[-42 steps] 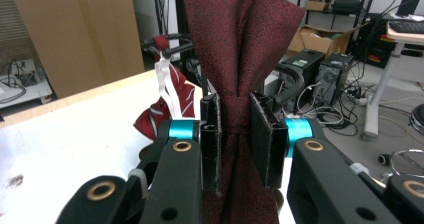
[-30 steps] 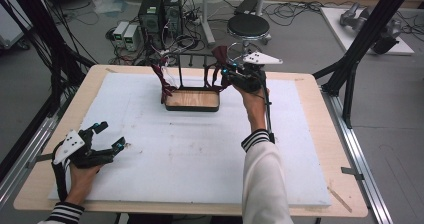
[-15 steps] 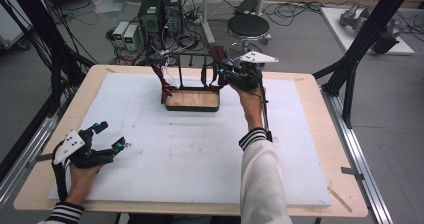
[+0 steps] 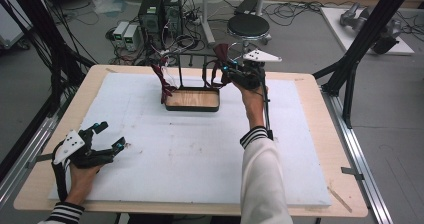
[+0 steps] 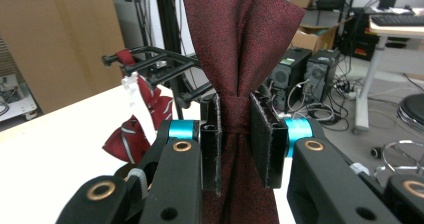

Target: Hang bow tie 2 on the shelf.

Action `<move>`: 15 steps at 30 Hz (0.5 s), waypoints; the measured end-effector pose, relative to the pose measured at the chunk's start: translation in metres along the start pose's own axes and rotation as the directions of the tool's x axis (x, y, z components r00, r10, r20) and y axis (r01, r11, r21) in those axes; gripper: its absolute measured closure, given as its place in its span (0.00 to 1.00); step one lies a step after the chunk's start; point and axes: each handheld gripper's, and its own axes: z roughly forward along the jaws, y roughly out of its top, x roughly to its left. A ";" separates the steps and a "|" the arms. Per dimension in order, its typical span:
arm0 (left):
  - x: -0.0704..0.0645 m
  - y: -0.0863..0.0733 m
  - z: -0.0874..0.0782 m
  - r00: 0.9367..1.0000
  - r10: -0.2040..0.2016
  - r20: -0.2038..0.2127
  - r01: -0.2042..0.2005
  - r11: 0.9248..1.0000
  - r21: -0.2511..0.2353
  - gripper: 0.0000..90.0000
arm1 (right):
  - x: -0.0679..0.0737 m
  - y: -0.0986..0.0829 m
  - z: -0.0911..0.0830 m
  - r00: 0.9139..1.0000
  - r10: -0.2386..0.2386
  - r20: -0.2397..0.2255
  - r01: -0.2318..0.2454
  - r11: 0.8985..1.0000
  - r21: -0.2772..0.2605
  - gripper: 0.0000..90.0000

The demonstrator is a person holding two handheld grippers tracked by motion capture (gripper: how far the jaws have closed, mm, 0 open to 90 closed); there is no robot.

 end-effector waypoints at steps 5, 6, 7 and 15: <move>0.000 0.000 0.000 1.000 -0.003 0.000 0.003 1.000 0.000 0.14 | -0.003 -0.003 0.004 0.999 -0.003 0.051 0.002 1.000 0.019 0.84; 0.000 0.000 0.000 1.000 -0.003 0.000 0.003 1.000 0.000 0.14 | -0.005 -0.004 0.005 0.998 0.003 0.064 -0.005 1.000 0.030 0.84; 0.000 0.000 0.000 1.000 -0.003 0.000 0.003 1.000 0.000 0.14 | -0.006 -0.005 0.005 0.998 0.010 0.070 -0.012 0.999 0.033 0.84; 0.000 0.000 0.000 1.000 -0.004 0.002 0.004 1.000 0.001 0.14 | -0.012 -0.011 0.008 0.990 0.033 0.137 -0.046 0.995 0.087 0.84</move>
